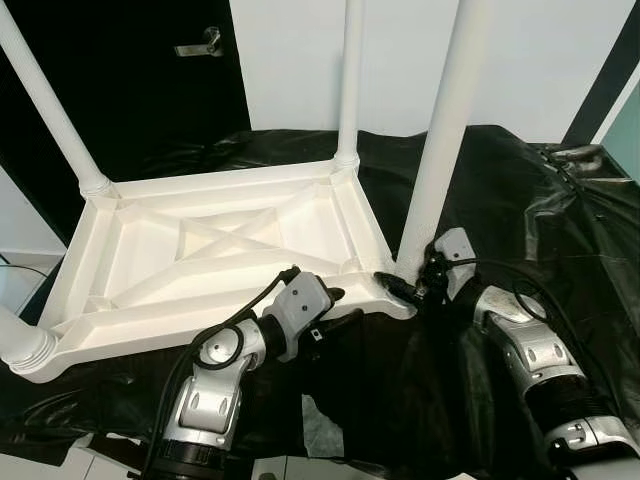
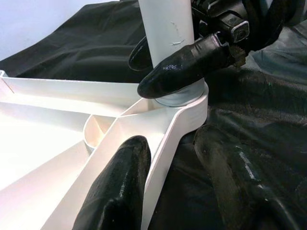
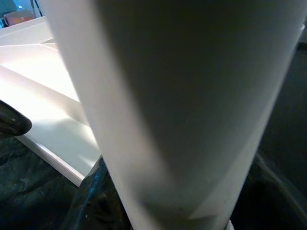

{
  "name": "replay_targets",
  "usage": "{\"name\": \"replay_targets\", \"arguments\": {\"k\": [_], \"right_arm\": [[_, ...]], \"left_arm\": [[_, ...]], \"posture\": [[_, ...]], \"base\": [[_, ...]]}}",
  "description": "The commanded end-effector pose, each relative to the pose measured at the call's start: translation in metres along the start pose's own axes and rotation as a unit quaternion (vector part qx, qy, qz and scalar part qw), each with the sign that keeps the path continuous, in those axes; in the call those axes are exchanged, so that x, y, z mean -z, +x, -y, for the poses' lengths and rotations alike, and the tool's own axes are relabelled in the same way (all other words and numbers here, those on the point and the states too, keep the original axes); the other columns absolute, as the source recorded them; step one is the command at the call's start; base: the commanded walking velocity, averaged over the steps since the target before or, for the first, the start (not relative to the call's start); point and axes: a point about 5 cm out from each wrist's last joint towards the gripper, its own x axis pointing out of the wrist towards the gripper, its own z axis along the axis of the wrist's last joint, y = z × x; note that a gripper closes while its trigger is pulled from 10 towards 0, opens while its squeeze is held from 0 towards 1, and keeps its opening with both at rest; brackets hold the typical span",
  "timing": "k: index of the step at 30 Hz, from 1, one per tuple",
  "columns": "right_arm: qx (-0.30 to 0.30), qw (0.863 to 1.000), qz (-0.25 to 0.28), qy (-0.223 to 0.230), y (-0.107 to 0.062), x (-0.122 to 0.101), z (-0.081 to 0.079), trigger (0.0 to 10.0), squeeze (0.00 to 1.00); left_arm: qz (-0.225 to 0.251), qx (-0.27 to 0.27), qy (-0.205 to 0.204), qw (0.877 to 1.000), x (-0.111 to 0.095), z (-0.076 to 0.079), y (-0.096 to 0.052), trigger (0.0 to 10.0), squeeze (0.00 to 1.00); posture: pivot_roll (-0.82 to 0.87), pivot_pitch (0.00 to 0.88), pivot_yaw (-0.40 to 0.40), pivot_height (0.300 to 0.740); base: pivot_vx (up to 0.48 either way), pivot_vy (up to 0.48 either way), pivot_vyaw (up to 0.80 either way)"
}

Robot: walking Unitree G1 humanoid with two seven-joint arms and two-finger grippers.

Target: Building children table

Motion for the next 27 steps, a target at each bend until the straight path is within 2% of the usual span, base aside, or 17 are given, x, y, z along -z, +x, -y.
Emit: {"name": "replay_targets", "arguments": {"k": [1, 10, 12, 14, 18, 19, 21, 22, 24, 27], "right_arm": [[0.007, 1.0, -0.017, -0.01, -0.003, 0.006, 0.0, 0.0, 0.0], [0.09, 0.996, -0.027, 0.0, -0.003, 0.015, -0.006, 0.0, 0.0], [0.111, 0.994, -0.024, 0.008, -0.002, 0.017, -0.011, 0.0, 0.0], [0.157, 0.987, -0.016, 0.03, 0.001, 0.018, -0.022, 0.0, 0.0], [0.177, 0.983, -0.015, 0.039, 0.003, 0.019, -0.028, 0.0, 0.0], [0.206, 0.977, -0.016, 0.049, 0.005, 0.019, -0.033, 0.0, 0.0], [0.283, 0.957, -0.016, 0.069, 0.008, 0.018, -0.039, 0.0, 0.0], [0.283, 0.957, -0.016, 0.069, 0.008, 0.018, -0.039, 0.0, 0.0], [0.333, 0.939, -0.02, 0.079, 0.01, 0.017, -0.04, 0.0, 0.0], [0.339, 0.937, -0.022, 0.085, 0.013, 0.016, -0.044, 0.0, 0.0]], "left_arm": [[0.0, -0.082, -0.004, 0.997, 0.001, -0.006, -0.003, 10.0, 0.0], [-0.001, -0.077, -0.008, 0.997, 0.003, -0.002, -0.002, 10.0, 0.0], [-0.002, -0.075, -0.009, 0.997, 0.004, -0.002, -0.002, 10.0, 0.0], [-0.002, -0.068, -0.01, 0.998, 0.004, 0.0, -0.001, 10.0, 0.0], [-0.003, -0.066, -0.01, 0.998, 0.005, 0.001, -0.001, 10.0, 0.0], [-0.003, -0.065, -0.009, 0.998, 0.006, 0.001, -0.001, 10.0, 0.0], [-0.002, -0.066, -0.009, 0.998, 0.005, 0.001, 0.002, 10.0, 0.0], [-0.002, -0.066, -0.009, 0.998, 0.005, 0.001, 0.002, 10.0, 0.0], [0.001, -0.066, -0.01, 0.998, 0.005, 0.002, 0.004, 10.0, 0.0], [0.002, -0.065, -0.011, 0.998, 0.005, 0.004, 0.005, 10.0, 0.0]], "posture": [[0.08, 0.0, -0.013, 0.74], [0.06, 0.0, -0.012, 0.74], [0.06, 0.0, -0.008, 0.74], [0.06, 0.0, -0.002, 0.74], [0.05, 0.0, -0.002, 0.74], [0.05, 0.0, -0.007, 0.74], [0.05, 0.0, -0.016, 0.74], [0.05, 0.0, -0.016, 0.74], [0.05, 0.0, -0.019, 0.74], [0.06, 0.0, -0.022, 0.74]], "base": [[0.0, 0.0, 0.0], [0.0, 0.0, 0.0], [0.0, 0.0, 0.0], [0.0, 0.0, 0.0], [0.0, 0.0, 0.0], [0.0, 0.0, 0.0], [0.0, 0.0, 0.0], [0.0, 0.0, 0.0], [0.0, 0.0, 0.0], [0.0, 0.0, 0.0]]}}
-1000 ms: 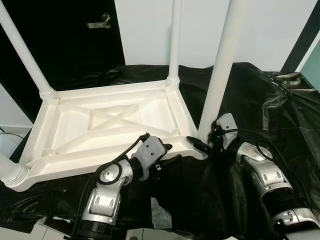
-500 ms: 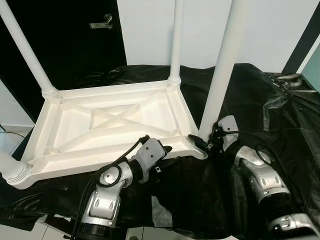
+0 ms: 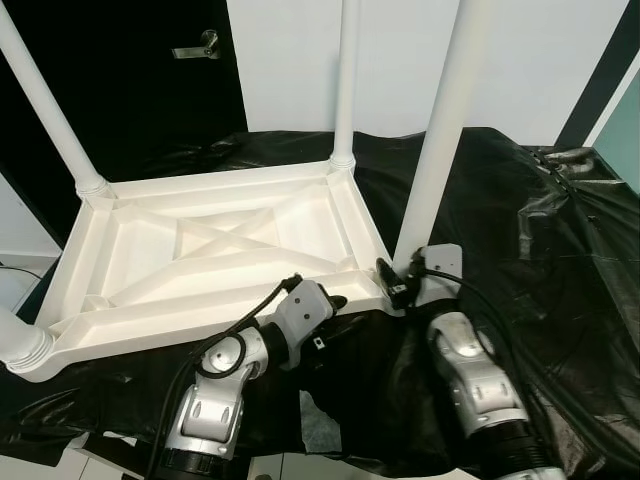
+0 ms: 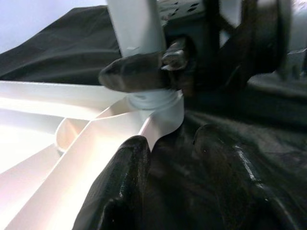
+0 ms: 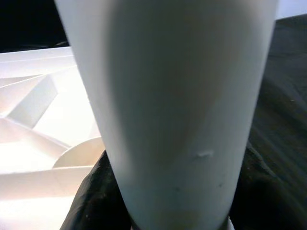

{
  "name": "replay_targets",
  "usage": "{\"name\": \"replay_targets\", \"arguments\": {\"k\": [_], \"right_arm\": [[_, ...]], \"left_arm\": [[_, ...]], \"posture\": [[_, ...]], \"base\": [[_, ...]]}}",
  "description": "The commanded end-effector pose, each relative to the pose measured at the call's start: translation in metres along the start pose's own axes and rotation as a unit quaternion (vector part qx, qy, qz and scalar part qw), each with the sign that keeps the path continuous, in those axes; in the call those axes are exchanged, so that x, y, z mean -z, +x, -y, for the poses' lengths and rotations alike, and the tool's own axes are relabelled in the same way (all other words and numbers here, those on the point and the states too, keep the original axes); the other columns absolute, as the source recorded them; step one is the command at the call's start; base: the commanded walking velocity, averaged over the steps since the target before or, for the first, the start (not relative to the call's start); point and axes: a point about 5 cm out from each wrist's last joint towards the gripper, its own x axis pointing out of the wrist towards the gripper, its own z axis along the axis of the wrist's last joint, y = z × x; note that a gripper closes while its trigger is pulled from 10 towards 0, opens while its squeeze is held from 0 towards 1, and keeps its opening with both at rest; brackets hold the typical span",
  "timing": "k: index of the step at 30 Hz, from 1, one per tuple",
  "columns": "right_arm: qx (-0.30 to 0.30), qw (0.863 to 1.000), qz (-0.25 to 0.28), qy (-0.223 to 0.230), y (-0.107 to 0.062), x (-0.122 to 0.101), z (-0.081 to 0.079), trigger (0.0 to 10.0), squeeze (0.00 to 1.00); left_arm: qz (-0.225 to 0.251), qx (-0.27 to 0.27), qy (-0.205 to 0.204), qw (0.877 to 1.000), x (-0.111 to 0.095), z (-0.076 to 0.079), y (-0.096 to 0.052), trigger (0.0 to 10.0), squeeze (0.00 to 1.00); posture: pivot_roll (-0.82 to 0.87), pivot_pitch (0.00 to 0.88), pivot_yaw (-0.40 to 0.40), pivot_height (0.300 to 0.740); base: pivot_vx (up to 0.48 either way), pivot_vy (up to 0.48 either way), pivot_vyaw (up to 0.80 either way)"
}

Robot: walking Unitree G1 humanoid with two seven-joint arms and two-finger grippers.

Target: Building children table

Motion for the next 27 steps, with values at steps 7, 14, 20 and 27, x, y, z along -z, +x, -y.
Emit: {"name": "replay_targets", "arguments": {"k": [7, 14, 20, 27], "right_arm": [[0.005, 0.999, -0.014, -0.034, -0.006, 0.007, 0.002, 10.0, 0.0], [0.014, 0.999, 0.0, -0.041, -0.012, 0.003, 0.005, 10.0, 1.0], [-0.014, 0.998, 0.024, -0.049, -0.031, -0.004, 0.006, 10.0, 1.0], [-0.036, 0.998, 0.021, -0.052, -0.048, -0.005, 0.007, 10.0, 0.0]], "left_arm": [[-0.005, -0.075, 0.002, 0.997, 0.002, -0.008, 0.0, 10.0, 0.0], [-0.004, -0.074, 0.003, 0.997, 0.001, -0.008, -0.002, 10.0, 0.0], [-0.007, -0.079, 0.003, 0.997, 0.002, -0.011, -0.007, 10.0, 0.0], [-0.016, -0.095, 0.01, 0.995, 0.002, -0.022, -0.017, 10.0, 0.0]], "posture": [[0.05, 0.0, -0.013, 0.74], [0.05, 0.0, -0.009, 0.74], [0.05, 0.0, -0.006, 0.74], [0.05, 0.0, 0.009, 0.74]], "base": [[0.0, 0.0, 0.0], [0.0, 0.0, 0.0], [0.0, 0.0, 0.0], [0.0, 0.0, 0.0]]}}
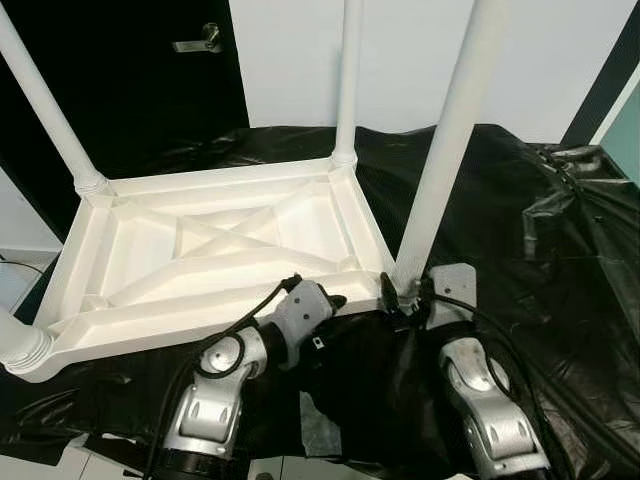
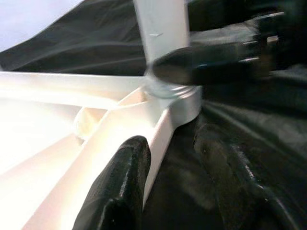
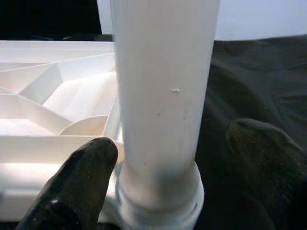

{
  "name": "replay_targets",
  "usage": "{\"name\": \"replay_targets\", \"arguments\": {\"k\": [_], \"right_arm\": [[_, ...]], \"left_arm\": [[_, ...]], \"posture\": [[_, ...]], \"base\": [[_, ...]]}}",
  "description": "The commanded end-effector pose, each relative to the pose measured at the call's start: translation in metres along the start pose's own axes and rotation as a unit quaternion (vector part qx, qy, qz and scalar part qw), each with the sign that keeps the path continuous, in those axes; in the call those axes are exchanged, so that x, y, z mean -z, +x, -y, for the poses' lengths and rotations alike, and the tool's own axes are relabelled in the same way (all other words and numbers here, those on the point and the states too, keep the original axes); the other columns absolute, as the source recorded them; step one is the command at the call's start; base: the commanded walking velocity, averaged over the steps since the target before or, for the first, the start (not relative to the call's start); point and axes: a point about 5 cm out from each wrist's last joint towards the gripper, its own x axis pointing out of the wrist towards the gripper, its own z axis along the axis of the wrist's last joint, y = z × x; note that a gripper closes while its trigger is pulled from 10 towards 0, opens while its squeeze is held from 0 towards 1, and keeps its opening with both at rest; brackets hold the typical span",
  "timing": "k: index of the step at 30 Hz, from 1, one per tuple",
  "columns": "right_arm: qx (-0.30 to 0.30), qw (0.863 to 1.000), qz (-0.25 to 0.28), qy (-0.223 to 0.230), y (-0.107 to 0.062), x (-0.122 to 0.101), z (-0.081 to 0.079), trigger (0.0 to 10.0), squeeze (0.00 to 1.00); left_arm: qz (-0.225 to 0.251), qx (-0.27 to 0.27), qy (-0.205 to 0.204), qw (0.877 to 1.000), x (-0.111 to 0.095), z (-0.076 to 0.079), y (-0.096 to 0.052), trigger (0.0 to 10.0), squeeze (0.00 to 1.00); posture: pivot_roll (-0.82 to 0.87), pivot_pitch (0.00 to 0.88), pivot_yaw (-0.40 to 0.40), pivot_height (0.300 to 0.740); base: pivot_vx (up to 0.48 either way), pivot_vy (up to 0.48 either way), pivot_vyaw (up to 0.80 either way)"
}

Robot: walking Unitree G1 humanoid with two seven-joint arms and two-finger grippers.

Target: Building children table

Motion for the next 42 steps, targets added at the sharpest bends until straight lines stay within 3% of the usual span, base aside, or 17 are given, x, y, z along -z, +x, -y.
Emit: {"name": "replay_targets", "arguments": {"k": [1, 6, 8, 11, 14, 17, 19, 21, 22, 25, 33, 38, 42], "right_arm": [[-0.009, 1.0, -0.005, 0.004, -0.002, 0.0, -0.001, 10.0, 0.0], [-0.05, 0.998, -0.031, -0.011, -0.015, 0.013, -0.007, 10.0, 0.0], [-0.134, 0.991, -0.022, -0.021, -0.027, 0.011, -0.023, 10.0, 0.0], [-0.168, 0.985, -0.017, -0.016, -0.03, 0.01, -0.03, 10.0, 0.0], [-0.18, 0.983, -0.016, -0.011, -0.03, 0.009, -0.032, 10.0, 0.0], [-0.231, 0.973, -0.005, 0.0, -0.022, 0.003, -0.042, 10.0, 0.0], [-0.236, 0.972, -0.004, 0.0, -0.018, 0.002, -0.044, 10.0, 0.0], [-0.236, 0.972, -0.004, 0.0, -0.018, 0.002, -0.044, 10.0, 0.0], [-0.236, 0.972, 0.004, 0.004, -0.003, -0.001, -0.047, 10.0, 0.0], [-0.232, 0.973, 0.009, 0.011, 0.007, -0.003, -0.049, 10.0, 0.0], [-0.239, 0.971, 0.016, 0.015, 0.031, -0.006, -0.055, 10.0, 0.0], [-0.134, 0.991, 0.011, 0.017, 0.045, -0.003, -0.038, 10.0, 0.0], [-0.079, 0.996, 0.003, 0.033, 0.046, 0.001, -0.026, 10.0, 0.0]], "left_arm": [[0.0, -0.075, -0.004, 0.997, -0.001, -0.01, -0.003, 10.0, 0.0], [-0.015, -0.09, 0.006, 0.996, 0.004, -0.024, -0.013, 10.0, 0.0], [-0.029, -0.117, 0.017, 0.993, 0.006, -0.041, -0.026, 10.0, 0.0], [-0.035, -0.133, 0.022, 0.99, 0.007, -0.049, -0.033, 10.0, 0.0], [-0.039, -0.139, 0.024, 0.989, 0.007, -0.053, -0.036, 10.0, 0.0], [-0.055, -0.178, 0.031, 0.982, 0.01, -0.072, -0.054, 10.0, 0.0], [-0.057, -0.187, 0.031, 0.98, 0.011, -0.076, -0.058, 10.0, 0.0], [-0.057, -0.187, 0.031, 0.98, 0.011, -0.076, -0.058, 10.0, 0.0], [-0.058, -0.202, 0.027, 0.977, 0.011, -0.082, -0.065, 10.0, 0.0], [-0.06, -0.212, 0.027, 0.975, 0.011, -0.084, -0.069, 10.0, 0.0], [-0.062, -0.216, 0.021, 0.974, 0.016, -0.078, -0.072, 10.0, 0.0], [-0.058, -0.21, 0.021, 0.976, 0.014, -0.075, -0.069, 10.0, 0.0], [-0.058, -0.206, 0.018, 0.977, 0.015, -0.073, -0.067, 10.0, 0.0]], "posture": [[0.05, 0.0, 0.009, 0.74], [0.04, 0.0, 0.016, 0.74], [0.04, 0.0, 0.02, 0.74], [0.05, 0.0, 0.018, 0.74], [0.05, 0.0, 0.019, 0.74], [0.06, 0.0, 0.019, 0.74], [0.06, 0.0, 0.02, 0.74], [0.06, 0.0, 0.02, 0.74], [0.07, 0.0, 0.007, 0.74], [0.08, 0.0, -0.001, 0.74], [0.09, 0.0, -0.011, 0.74], [0.1, 0.0, -0.021, 0.74], [0.09, 0.0, -0.013, 0.74]], "base": [[0.0, 0.0, 0.0], [0.0, 0.0, 0.0], [0.0, 0.0, 0.0], [0.0, 0.0, 0.0], [0.0, 0.0, 0.0], [0.0, 0.0, 0.0], [0.0, 0.0, 0.0], [0.0, 0.0, 0.0], [0.0, 0.0, 0.0], [0.0, 0.0, 0.0], [0.0, 0.0, 0.0], [0.0, 0.0, 0.0], [0.0, 0.0, 0.0]]}}
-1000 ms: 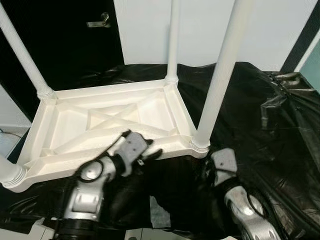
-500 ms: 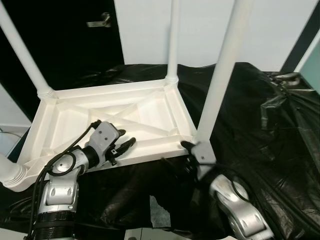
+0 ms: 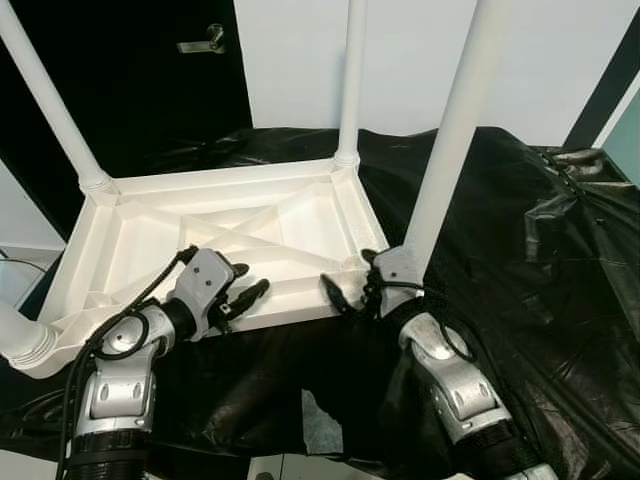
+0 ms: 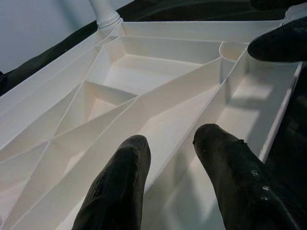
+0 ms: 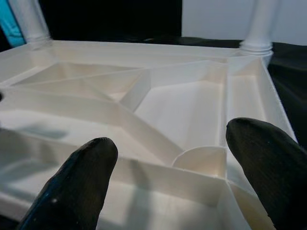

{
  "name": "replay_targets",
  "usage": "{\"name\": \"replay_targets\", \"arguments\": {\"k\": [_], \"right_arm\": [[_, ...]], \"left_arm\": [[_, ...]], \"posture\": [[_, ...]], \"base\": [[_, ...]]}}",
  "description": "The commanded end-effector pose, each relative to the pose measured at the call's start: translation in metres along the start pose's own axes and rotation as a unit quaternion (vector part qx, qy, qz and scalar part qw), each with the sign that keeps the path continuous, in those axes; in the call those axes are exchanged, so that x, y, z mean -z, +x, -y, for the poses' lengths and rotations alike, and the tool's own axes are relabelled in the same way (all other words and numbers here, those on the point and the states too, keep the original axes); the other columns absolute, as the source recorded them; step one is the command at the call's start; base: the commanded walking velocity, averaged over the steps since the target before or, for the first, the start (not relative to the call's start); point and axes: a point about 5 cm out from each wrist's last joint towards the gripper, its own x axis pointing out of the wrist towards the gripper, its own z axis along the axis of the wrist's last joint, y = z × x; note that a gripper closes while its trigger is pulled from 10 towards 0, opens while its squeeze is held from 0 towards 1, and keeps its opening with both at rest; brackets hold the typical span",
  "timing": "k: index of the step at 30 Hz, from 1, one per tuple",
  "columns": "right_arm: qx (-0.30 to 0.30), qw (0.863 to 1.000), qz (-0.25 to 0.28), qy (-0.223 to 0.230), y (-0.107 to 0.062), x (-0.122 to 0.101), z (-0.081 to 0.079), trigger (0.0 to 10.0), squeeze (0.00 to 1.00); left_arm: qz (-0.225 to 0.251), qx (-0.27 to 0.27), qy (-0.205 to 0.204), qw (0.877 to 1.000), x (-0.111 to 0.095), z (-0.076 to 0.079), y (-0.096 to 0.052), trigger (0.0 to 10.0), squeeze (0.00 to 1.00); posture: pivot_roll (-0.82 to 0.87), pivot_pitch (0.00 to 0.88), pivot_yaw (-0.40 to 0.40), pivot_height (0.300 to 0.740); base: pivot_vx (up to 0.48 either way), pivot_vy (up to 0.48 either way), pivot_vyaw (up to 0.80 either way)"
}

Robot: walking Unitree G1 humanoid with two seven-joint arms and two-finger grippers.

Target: Building children table

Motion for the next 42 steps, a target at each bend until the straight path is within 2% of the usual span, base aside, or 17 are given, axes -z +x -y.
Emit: {"name": "replay_targets", "arguments": {"k": [1, 2, 5, 7, 11, 14, 15, 21, 23, 25, 26, 27, 28, 33, 38, 41, 42], "right_arm": [[0.08, 0.997, -0.017, 0.0, -0.006, 0.008, 0.023, 10.0, 0.0], [0.08, 0.997, -0.017, 0.0, -0.006, 0.008, 0.023, 10.0, 0.0], [0.161, 0.987, -0.027, 0.005, -0.012, 0.014, 0.042, 10.0, 0.0], [0.161, 0.987, -0.027, 0.005, -0.012, 0.014, 0.042, 10.0, 0.0], [0.203, 0.979, -0.034, 0.001, -0.019, 0.018, 0.054, 10.0, 0.0], [0.251, 0.967, -0.046, -0.007, -0.031, 0.025, 0.072, 10.0, 0.0], [0.251, 0.967, -0.046, -0.007, -0.031, 0.025, 0.072, 10.0, 0.0], [0.296, 0.953, -0.055, -0.017, -0.044, 0.029, 0.089, 10.0, 0.0], [0.282, 0.958, -0.049, -0.019, -0.039, 0.028, 0.086, 10.0, 0.0], [0.263, 0.964, -0.047, -0.012, -0.035, 0.028, 0.08, 10.0, 0.0], [0.235, 0.971, -0.042, -0.003, -0.029, 0.027, 0.071, 10.0, 0.0], [0.235, 0.971, -0.042, -0.003, -0.029, 0.027, 0.071, 10.0, 0.0], [0.202, 0.979, -0.031, -0.008, -0.023, 0.024, 0.058, 10.0, 0.0], [0.18, 0.983, -0.031, -0.005, -0.019, 0.025, 0.048, 10.0, 0.0], [0.166, 0.985, -0.039, 0.003, -0.018, 0.03, 0.042, 10.0, 0.0], [0.161, 0.986, -0.049, 0.001, -0.017, 0.035, 0.042, 10.0, 0.0], [0.161, 0.986, -0.049, 0.001, -0.017, 0.035, 0.042, 10.0, 0.0]], "left_arm": [[0.001, -0.077, -0.003, 0.997, 0.001, -0.003, 0.002, 10.0, 0.0], [0.001, -0.077, -0.003, 0.997, 0.001, -0.003, 0.002, 10.0, 0.0], [0.005, -0.065, -0.007, 0.998, 0.0, 0.001, 0.008, 10.0, 0.0], [0.005, -0.065, -0.007, 0.998, 0.0, 0.001, 0.008, 10.0, 0.0], [0.007, -0.052, -0.012, 0.999, 0.001, 0.008, 0.013, 10.0, 0.0], [0.011, -0.03, -0.024, 0.999, 0.002, 0.022, 0.018, 10.0, 0.0], [0.011, -0.03, -0.024, 0.999, 0.002, 0.022, 0.018, 10.0, 0.0], [0.026, -0.003, -0.051, 0.998, 0.0, 0.047, 0.029, 10.0, 0.0], [0.041, -0.002, -0.092, 0.995, -0.001, 0.057, 0.034, 10.0, 0.0], [0.043, -0.004, -0.103, 0.994, 0.001, 0.062, 0.036, 10.0, 0.0], [0.045, -0.02, -0.12, 0.992, 0.004, 0.066, 0.039, 10.0, 0.0], [0.045, -0.02, -0.12, 0.992, 0.004, 0.066, 0.039, 10.0, 0.0], [0.054, -0.061, -0.147, 0.986, 0.005, 0.066, 0.04, 10.0, 0.0], [0.063, -0.095, -0.174, 0.978, 0.006, 0.063, 0.036, 10.0, 0.0], [0.087, -0.091, -0.195, 0.973, 0.004, 0.059, 0.017, 10.0, 0.0], [0.059, -0.096, -0.183, 0.977, 0.016, 0.054, 0.0, 10.0, 0.0], [0.059, -0.096, -0.183, 0.977, 0.016, 0.054, 0.0, 10.0, 0.0]], "posture": [[0.08, 0.0, -0.011, 0.74], [0.08, 0.0, -0.011, 0.74], [0.07, 0.0, 0.001, 0.74], [0.07, 0.0, 0.001, 0.74], [0.06, 0.0, 0.01, 0.74], [0.06, 0.0, 0.011, 0.74], [0.06, 0.0, 0.011, 0.74], [0.06, 0.0, 0.013, 0.74], [0.07, 0.0, 0.015, 0.74], [0.07, 0.0, 0.016, 0.74], [0.07, 0.0, 0.016, 0.74], [0.07, 0.0, 0.016, 0.74], [0.08, 0.0, 0.012, 0.74], [0.1, 0.0, 0.001, 0.74], [0.11, 0.0, -0.006, 0.74], [0.13, 0.0, -0.01, 0.74], [0.13, 0.0, -0.01, 0.74]], "base": [[0.0, 0.0, 0.0], [0.0, 0.0, 0.0], [0.0, 0.0, 0.0], [0.0, 0.0, 0.0], [0.0, 0.0, 0.0], [0.0, 0.0, 0.0], [0.0, 0.0, 0.0], [0.0, 0.0, 0.0], [0.0, 0.0, 0.0], [0.0, 0.0, 0.0], [0.0, 0.0, 0.0], [0.0, 0.0, 0.0], [0.0, 0.0, 0.0], [0.0, 0.0, 0.0], [0.0, 0.0, 0.0], [0.0, 0.0, 0.0], [0.0, 0.0, 0.0]]}}
